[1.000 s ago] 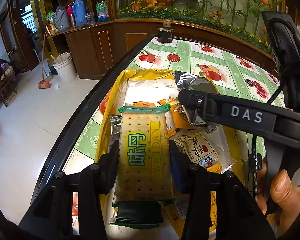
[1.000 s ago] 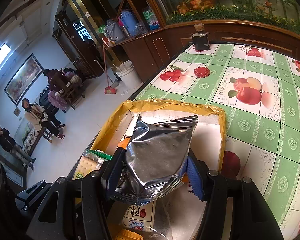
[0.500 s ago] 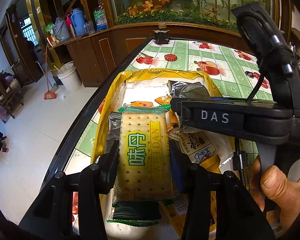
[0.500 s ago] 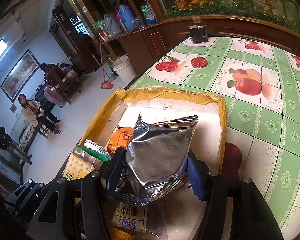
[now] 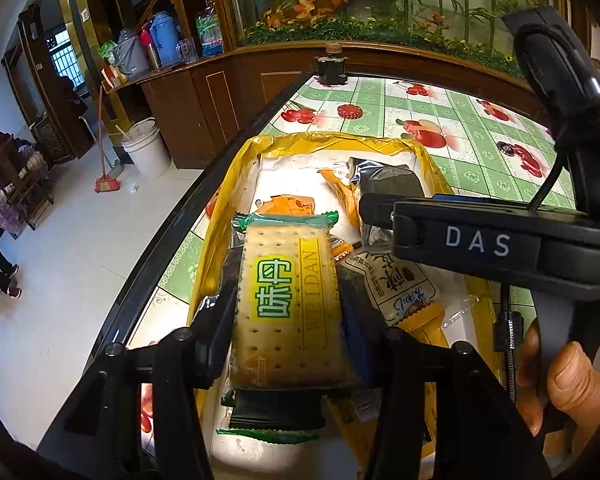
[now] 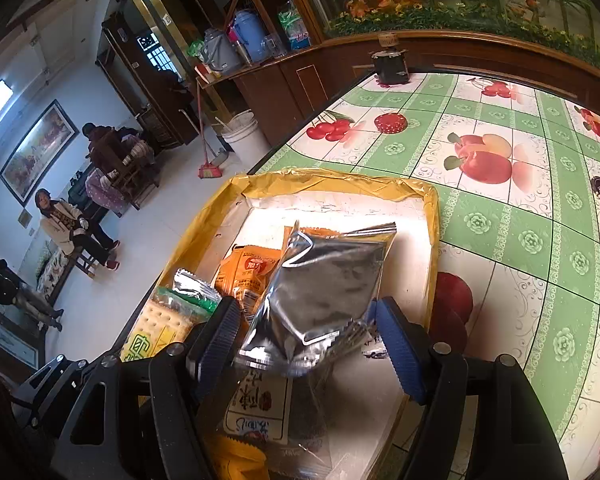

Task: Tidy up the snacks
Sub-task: 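Open right tool to release the silver pouch while left tool releases the cracker pack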

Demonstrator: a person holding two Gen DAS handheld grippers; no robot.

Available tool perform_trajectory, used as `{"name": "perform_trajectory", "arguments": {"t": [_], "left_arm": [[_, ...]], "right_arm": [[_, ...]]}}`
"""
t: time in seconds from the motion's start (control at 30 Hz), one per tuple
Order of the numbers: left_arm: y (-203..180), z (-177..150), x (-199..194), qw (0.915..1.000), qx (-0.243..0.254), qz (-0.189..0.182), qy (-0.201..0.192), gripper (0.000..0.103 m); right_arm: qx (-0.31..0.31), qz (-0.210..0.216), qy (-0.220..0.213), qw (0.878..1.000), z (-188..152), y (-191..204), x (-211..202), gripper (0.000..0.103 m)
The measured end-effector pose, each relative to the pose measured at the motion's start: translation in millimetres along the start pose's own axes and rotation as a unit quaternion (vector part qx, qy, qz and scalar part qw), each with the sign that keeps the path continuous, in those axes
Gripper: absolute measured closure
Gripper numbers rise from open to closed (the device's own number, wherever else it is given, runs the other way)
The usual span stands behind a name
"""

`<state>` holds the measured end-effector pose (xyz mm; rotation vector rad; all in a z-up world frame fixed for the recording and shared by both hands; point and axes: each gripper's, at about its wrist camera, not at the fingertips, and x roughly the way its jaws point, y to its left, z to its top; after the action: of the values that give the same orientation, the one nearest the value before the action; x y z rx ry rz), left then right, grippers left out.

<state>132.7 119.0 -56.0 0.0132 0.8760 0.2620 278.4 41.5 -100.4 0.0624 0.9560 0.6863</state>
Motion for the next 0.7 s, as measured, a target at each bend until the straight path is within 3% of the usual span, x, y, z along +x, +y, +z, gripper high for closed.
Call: {"name": "perform_trajectory", "arguments": {"t": [0.17, 0.47, 0.53, 0.7], "left_arm": [[-1, -3, -4, 1.0, 0.001, -0.005, 0.001, 0.04], [12, -7, -18, 0.9998, -0.013, -0.018, -0.001, 0.036], [18, -5, -22, 0.9997, -0.021, -0.014, -0.008, 0.031], [25, -5, -29, 0.9987, -0.042, -0.024, -0.016, 0.03]], "right_arm": [[0.003, -0.003, -0.004, 1.0, -5, -1, -10, 0.026], [0.006, 0.0, -0.014, 1.0, -15, -2, -33, 0.026], [0.004, -0.001, -0.02, 1.0, -20, -4, -44, 0.026], [0.027, -0.008, -0.045, 0.999, -38, -25, -83, 0.026]]}}
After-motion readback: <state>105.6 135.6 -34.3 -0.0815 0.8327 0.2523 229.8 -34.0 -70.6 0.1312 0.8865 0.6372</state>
